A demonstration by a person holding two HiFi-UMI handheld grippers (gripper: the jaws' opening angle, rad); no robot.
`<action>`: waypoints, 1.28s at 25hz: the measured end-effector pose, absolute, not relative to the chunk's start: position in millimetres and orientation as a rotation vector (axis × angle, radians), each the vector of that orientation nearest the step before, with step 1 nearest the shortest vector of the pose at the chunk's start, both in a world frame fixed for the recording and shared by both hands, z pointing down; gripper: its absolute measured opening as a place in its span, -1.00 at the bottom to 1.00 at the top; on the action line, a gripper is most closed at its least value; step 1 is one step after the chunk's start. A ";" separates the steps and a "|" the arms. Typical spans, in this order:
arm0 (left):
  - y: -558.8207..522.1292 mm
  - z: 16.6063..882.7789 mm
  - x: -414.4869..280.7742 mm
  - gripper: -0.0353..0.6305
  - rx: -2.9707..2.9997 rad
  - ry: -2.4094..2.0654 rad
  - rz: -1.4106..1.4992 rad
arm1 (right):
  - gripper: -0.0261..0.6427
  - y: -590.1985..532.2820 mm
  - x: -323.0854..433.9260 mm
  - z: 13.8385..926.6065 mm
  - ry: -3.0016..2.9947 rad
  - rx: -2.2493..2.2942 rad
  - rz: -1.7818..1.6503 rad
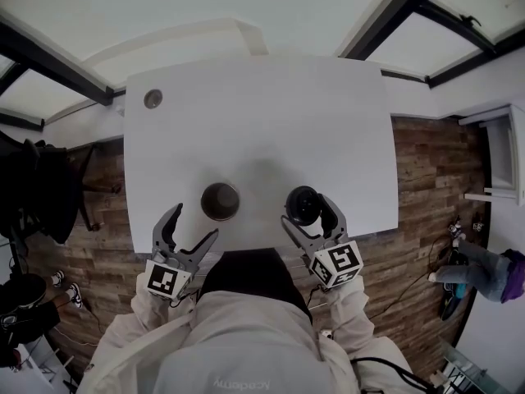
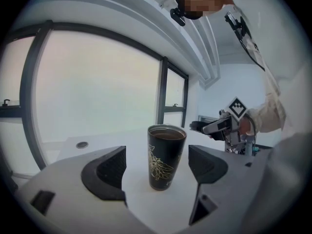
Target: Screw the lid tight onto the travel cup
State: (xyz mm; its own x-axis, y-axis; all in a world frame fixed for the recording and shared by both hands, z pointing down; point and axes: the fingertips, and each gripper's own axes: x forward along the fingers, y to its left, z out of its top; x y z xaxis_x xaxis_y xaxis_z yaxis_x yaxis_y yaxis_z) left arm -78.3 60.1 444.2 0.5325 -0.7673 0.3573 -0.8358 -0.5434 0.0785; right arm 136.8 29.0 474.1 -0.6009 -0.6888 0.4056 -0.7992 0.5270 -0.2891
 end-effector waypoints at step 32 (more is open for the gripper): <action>15.9 222.3 26.8 0.32 1.794 0.062 -0.689 | 0.39 20.6 55.3 189.5 -3.268 0.630 0.255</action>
State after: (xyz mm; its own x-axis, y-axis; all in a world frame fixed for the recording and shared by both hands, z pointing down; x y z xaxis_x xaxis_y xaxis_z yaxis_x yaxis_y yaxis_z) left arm 26.8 15.9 222.3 0.8258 -0.2964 -0.4798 0.3768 -0.3430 0.8605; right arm 55.3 20.6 189.5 -0.9102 -0.3811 -0.1621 -0.3513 0.9178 -0.1851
